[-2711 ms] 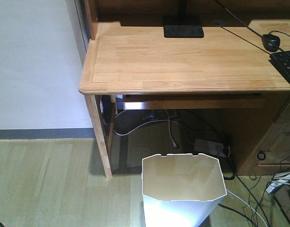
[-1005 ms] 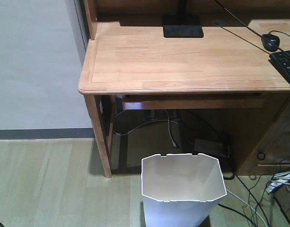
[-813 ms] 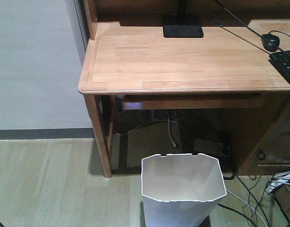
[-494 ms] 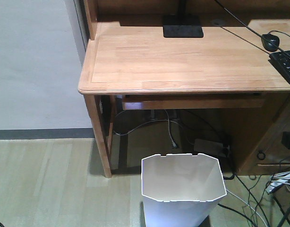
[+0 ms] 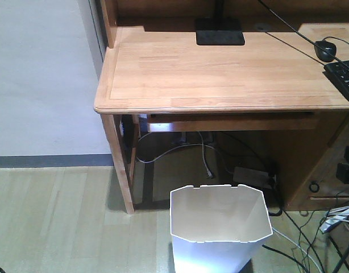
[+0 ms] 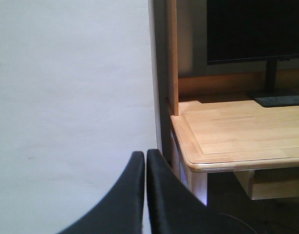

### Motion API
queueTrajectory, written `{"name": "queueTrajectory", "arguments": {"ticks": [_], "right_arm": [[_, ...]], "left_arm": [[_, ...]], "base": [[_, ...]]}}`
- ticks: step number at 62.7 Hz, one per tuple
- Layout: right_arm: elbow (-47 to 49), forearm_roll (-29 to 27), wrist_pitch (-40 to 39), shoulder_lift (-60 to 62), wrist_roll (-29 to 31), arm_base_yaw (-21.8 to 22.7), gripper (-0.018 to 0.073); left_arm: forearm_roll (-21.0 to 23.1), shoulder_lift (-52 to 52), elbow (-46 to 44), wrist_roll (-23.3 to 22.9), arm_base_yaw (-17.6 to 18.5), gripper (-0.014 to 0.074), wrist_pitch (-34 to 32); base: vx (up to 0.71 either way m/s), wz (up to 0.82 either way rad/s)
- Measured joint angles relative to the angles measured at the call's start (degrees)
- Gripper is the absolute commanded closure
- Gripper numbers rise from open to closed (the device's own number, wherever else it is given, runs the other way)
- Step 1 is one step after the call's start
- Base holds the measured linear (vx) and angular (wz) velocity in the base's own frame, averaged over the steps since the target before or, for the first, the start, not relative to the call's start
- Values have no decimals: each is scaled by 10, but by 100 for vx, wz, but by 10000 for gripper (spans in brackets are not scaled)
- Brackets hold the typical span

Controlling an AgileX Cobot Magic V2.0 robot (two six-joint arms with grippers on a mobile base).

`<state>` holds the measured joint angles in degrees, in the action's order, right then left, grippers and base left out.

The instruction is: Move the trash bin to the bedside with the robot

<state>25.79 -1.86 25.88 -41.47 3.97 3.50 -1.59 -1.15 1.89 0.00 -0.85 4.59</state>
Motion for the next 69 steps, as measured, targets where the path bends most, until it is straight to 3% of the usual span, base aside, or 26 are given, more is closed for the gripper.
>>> {"name": "queueTrajectory", "arguments": {"ticks": [22, 39, 50, 69], "right_arm": [[66, -18, 60, -51, 5, 0, 39], [164, -18, 144, -159, 62, 0, 48], [176, -29, 138, -231, 98, 0, 48], [176, -99, 75, -445, 174, 0, 48]], "left_arm": [[0, 0, 0, 0, 0, 603, 0], [0, 0, 0, 0, 0, 603, 0], [0, 0, 0, 0, 0, 603, 0], [0, 0, 0, 0, 0, 603, 0]], "base": [[0, 0], [0, 0], [0, 0], [0, 0]]}}
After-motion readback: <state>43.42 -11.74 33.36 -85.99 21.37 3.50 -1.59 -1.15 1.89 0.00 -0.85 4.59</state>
